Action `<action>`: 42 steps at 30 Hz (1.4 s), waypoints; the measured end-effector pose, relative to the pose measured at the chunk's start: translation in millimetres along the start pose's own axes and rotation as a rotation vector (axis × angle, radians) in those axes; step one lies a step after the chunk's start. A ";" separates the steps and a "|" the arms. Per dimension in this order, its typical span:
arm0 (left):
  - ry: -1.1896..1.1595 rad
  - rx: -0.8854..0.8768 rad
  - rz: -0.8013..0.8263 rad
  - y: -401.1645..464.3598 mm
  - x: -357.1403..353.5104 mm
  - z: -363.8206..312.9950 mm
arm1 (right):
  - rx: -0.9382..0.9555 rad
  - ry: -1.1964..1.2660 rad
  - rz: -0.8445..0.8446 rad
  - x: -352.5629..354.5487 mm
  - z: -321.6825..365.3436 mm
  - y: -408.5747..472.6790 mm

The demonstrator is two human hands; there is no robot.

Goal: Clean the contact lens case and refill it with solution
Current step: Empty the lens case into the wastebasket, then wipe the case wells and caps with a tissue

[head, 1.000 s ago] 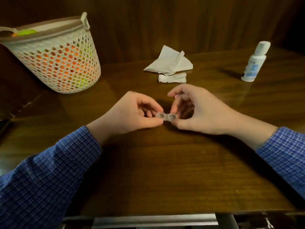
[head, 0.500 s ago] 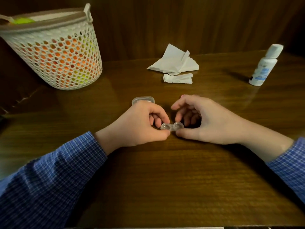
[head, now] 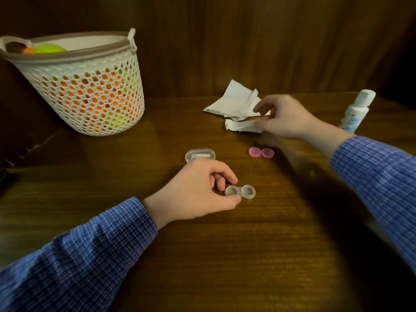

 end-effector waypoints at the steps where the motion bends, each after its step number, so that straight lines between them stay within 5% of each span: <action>1: -0.005 -0.002 -0.003 -0.1 0.4 0.5 | 0.005 -0.056 0.077 -9.7 0.2 8.4; 4: -0.012 -0.008 -0.013 -0.2 1.8 1.9 | -0.043 -0.127 0.202 -31.4 -2.7 23.3; 13: -0.124 -0.105 -0.230 -4.6 16.4 -10.4 | -0.041 -0.134 -0.036 -27.4 -7.0 17.6; 18: -0.143 -0.111 -0.292 -6.3 19.9 -14.9 | -0.029 -0.198 0.135 -31.5 -5.1 21.4; 23: -0.142 -0.115 -0.330 -5.7 23.3 -13.9 | -0.050 -0.262 0.041 -34.0 -2.6 16.8; 27: -0.315 -0.073 -0.465 -4.5 35.5 -11.7 | 0.195 -0.234 -0.178 -3.5 28.6 -7.9; 30: -0.567 0.152 -0.559 -3.9 45.8 -6.2 | 0.508 -0.141 -0.296 26.3 62.4 -50.1; 34: -0.769 0.299 -0.304 -0.8 35.0 -10.7 | 0.735 -0.043 -0.310 38.7 84.7 -108.1; 38: -0.583 0.180 -0.131 -1.9 23.0 -18.1 | 0.606 0.205 -0.297 33.5 79.1 -132.1; 42: -0.564 0.065 -0.173 -4.7 14.4 -22.9 | 0.009 0.775 -0.064 7.2 61.8 -132.9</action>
Point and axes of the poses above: each hand's wrist, its own y-axis towards the middle knuckle, its own x-axis out of the back of the hand, z = x × y, the point moved 5 cm from there along y, towards the middle knuckle, and after that the axes turned 8 degrees about -y, right-handed, at the moved point
